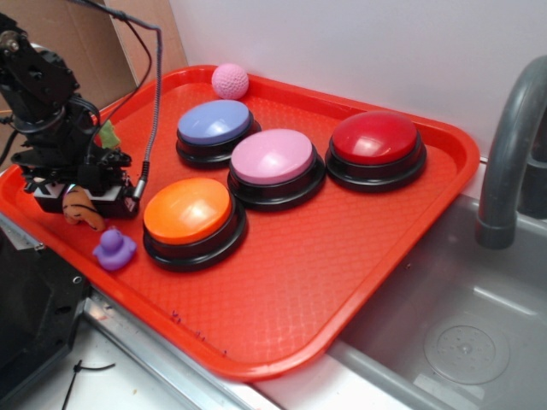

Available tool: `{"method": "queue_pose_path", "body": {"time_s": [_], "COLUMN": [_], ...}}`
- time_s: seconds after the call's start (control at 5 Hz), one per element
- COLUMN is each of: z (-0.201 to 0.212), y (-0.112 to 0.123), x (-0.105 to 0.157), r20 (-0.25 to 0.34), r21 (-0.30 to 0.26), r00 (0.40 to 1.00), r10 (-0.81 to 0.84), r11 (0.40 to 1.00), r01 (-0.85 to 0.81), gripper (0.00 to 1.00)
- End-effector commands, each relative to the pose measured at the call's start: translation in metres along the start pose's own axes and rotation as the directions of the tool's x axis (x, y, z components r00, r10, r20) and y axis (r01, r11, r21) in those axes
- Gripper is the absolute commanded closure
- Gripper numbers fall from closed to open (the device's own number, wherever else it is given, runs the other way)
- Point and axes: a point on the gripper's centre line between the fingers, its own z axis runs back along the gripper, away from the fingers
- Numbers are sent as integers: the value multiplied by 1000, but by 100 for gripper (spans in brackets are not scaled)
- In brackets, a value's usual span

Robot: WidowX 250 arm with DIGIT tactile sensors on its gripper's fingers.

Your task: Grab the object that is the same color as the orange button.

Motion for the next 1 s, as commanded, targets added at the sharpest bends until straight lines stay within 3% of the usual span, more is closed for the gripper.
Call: {"method": "queue_pose_path", "body": {"time_s": [0.0,0.4,0.6,0.8], "z": [85,156,175,164], "y": [-30,-83,-108,-120], "x": [19,24,18,17], "r20": [-24,45,117,127], "r21": [-94,-245,-219,-139], "r00": [994,984,974,972], "r10": [-108,-173,-195,-198], "r11": [990,953,951,967], "r01": [106,179,217,215], "gripper": [100,100,100,100]}}
